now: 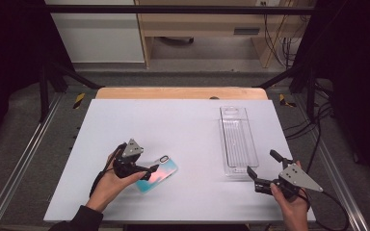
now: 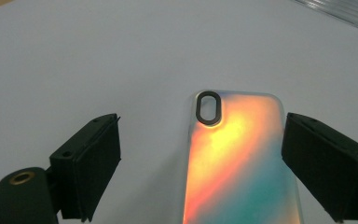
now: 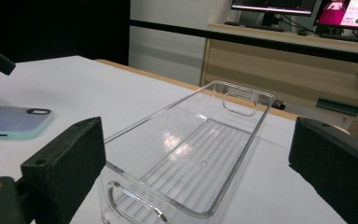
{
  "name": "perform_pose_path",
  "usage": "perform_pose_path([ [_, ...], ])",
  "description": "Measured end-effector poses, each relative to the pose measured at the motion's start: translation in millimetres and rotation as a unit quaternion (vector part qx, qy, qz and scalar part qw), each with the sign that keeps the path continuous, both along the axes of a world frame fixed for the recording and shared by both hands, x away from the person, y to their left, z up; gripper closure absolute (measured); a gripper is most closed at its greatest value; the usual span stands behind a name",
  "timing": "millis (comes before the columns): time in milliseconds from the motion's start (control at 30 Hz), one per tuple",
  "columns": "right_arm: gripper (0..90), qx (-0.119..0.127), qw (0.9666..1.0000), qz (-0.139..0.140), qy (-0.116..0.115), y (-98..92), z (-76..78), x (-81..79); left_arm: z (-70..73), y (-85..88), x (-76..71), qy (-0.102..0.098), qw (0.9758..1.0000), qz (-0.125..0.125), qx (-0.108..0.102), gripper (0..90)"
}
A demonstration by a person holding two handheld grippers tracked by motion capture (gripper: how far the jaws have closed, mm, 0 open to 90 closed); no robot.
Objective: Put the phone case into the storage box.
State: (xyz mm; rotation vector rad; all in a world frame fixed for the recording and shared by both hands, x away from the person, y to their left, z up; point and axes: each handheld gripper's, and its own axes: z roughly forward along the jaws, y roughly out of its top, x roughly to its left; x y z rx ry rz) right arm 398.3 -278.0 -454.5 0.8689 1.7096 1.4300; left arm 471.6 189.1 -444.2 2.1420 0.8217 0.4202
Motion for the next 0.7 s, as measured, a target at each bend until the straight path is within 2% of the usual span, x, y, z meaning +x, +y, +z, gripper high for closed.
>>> perform_pose_path([
  [333,4.2,0.001,1.0000,0.000,0.001,0.1,0.1,-0.3,-5.1,0.0,-0.4,0.010,0.9999,-0.005,0.007,10.3],
  [700,4.2,0.001,1.0000,0.000,0.001,0.3,0.3,-0.5,-10.3,1.1,-1.8,0.025,0.9993,-0.014,0.026,10.0],
])
